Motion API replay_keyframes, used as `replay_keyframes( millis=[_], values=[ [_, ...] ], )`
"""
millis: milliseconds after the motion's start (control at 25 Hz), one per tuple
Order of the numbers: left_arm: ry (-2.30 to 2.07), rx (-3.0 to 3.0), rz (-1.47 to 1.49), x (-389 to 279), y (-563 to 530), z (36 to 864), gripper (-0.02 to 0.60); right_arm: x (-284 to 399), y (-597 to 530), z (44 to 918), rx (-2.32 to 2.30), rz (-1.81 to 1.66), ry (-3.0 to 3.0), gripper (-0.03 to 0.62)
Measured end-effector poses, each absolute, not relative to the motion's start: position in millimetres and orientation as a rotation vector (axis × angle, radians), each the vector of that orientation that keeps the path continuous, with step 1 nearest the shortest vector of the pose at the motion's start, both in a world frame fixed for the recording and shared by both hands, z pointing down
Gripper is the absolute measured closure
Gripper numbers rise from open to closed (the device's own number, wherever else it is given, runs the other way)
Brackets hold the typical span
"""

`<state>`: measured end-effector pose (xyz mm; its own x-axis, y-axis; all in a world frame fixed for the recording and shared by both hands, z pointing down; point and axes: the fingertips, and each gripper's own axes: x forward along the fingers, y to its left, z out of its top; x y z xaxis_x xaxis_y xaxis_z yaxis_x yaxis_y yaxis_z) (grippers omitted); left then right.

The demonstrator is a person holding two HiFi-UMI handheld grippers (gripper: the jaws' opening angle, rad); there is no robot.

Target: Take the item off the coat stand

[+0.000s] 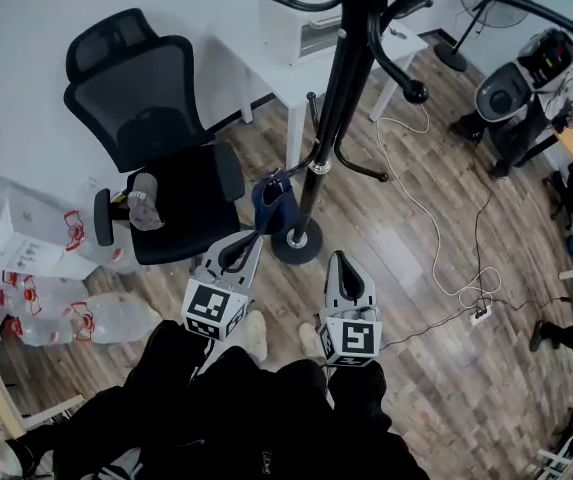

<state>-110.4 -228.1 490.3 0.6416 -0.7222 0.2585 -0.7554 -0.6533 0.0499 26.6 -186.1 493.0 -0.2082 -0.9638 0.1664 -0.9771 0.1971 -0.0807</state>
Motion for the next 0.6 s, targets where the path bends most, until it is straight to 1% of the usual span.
replay_keyframes(
  millis=[200,240,320,400,520,600],
  values=[
    [-1.136,2.681,0.398,-106,-243,522,0.552,23,-189,510,1.971,0.307,-2.306,0.577],
    [-1.127,2.673,0.410,-105,-246,527,0.531,22,-189,513,1.974,0.313,-2.299,0.577],
    [-1.111,2.651,0.421,-104,-252,538,0.415,21,-190,517,1.975,0.321,-2.288,0.577],
    [-1.108,2.630,0.424,-103,-259,545,0.354,21,-192,521,1.973,0.330,-2.279,0.577],
    [-1.112,2.614,0.442,-100,-267,554,0.327,23,-195,526,1.967,0.347,-2.268,0.577],
    [-1.120,2.605,0.464,-99,-272,560,0.327,24,-197,528,1.961,0.352,-2.266,0.577]
  ],
)
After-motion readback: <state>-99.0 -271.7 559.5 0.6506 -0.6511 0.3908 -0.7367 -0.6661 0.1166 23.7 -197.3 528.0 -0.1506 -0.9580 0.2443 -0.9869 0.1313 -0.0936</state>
